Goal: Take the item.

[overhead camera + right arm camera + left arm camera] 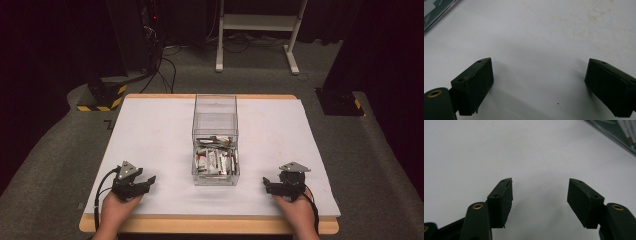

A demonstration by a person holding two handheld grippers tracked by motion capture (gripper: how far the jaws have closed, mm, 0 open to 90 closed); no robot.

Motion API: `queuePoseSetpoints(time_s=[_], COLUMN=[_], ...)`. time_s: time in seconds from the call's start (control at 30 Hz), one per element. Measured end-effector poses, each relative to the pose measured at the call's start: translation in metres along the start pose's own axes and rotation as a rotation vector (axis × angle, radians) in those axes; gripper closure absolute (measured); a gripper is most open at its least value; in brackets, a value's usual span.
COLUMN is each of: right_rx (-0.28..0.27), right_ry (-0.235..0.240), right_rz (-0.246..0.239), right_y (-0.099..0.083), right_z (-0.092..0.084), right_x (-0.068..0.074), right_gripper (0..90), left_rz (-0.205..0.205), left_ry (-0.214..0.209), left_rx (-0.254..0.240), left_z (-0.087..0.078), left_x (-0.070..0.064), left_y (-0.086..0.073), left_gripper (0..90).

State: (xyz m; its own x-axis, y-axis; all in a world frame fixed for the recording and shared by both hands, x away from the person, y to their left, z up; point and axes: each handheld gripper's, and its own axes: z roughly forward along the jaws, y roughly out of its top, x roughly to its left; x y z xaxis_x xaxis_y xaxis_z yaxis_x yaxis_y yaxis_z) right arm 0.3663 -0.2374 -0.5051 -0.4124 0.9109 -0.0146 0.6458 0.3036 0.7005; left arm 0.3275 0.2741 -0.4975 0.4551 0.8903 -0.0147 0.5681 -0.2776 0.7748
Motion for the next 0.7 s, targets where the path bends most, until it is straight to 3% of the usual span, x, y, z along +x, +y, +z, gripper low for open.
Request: queuePoseSetpoints(time_s=[0.3,0.43,0.7], right_rx=[-0.005,-0.004,-0.004], right_ry=[0.012,0.013,0.013], right_rz=[0.011,0.012,0.012], right_y=[0.0,0.0,0.0], right_z=[-0.001,-0.001,-0.001], right_x=[-0.002,-0.002,-0.002], right_gripper=[8.1,8.1,8.0], left_rz=[0.032,0.051,0.06], left_ry=[-0.006,0.017,-0.01], left_rx=[-0.047,-0.056,-0.068], left_z=[-0.004,-0.002,-0.001], left_x=[-0.018,-0.026,-0.033], left_y=[0.01,0.013,0.018], left_gripper=[39.5,39.5,40.5])
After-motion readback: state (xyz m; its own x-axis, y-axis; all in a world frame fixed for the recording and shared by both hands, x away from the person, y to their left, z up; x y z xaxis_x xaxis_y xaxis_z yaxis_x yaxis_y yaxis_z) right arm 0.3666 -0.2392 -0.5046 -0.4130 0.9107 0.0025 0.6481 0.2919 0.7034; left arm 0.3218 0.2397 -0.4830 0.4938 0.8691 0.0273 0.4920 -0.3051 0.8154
